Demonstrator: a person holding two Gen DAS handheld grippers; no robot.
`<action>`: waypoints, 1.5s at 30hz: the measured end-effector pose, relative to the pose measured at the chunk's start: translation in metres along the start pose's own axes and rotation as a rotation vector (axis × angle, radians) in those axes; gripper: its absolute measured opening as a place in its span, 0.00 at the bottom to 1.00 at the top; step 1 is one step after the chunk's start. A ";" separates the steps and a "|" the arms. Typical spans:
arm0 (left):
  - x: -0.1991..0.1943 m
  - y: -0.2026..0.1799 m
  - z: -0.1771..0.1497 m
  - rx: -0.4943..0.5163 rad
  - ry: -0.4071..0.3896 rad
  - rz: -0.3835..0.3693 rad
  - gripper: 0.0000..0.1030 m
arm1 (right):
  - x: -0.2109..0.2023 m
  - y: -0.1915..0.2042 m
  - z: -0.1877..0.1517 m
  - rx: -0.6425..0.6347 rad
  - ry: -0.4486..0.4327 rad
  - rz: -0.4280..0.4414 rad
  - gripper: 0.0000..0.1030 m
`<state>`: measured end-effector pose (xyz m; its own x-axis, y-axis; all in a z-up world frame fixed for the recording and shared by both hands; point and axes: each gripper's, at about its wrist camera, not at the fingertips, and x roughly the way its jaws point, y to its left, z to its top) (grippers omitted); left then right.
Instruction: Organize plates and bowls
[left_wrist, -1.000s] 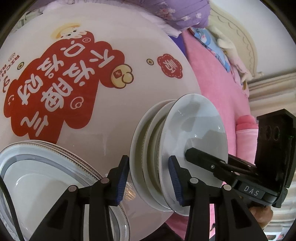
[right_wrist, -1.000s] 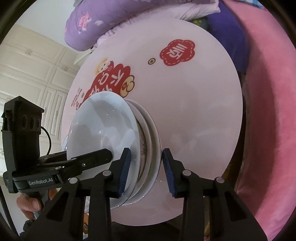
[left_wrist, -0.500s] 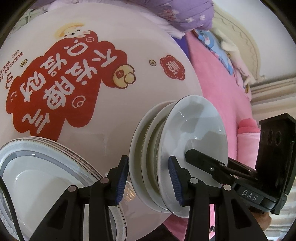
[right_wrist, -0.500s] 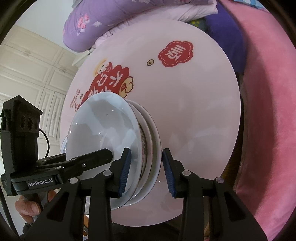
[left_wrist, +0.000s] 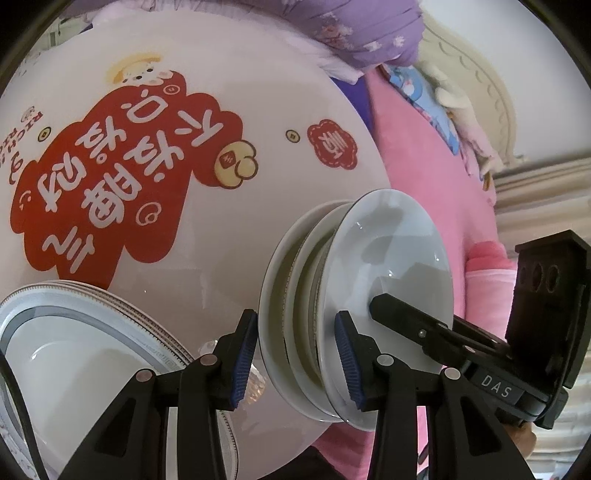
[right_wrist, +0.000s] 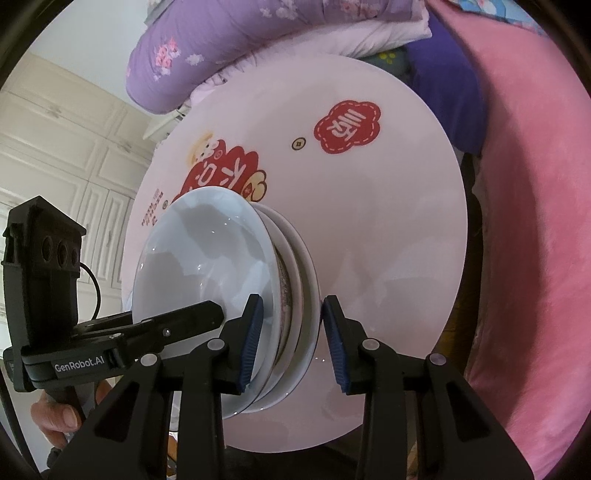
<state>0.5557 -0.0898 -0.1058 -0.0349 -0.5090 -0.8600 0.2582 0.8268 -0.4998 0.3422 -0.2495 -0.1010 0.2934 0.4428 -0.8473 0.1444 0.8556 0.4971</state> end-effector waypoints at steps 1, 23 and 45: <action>-0.001 0.000 0.000 0.001 0.000 0.003 0.37 | 0.000 0.001 0.000 -0.001 0.001 0.000 0.33; -0.103 0.066 -0.033 -0.114 -0.141 0.038 0.38 | 0.016 0.106 0.005 -0.185 0.049 0.041 0.33; -0.181 0.124 -0.100 -0.236 -0.127 0.051 0.36 | 0.046 0.181 -0.022 -0.335 0.172 0.075 0.33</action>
<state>0.4978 0.1287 -0.0221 0.0980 -0.4789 -0.8724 0.0239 0.8775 -0.4790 0.3609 -0.0685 -0.0538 0.1239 0.5216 -0.8442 -0.1968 0.8467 0.4942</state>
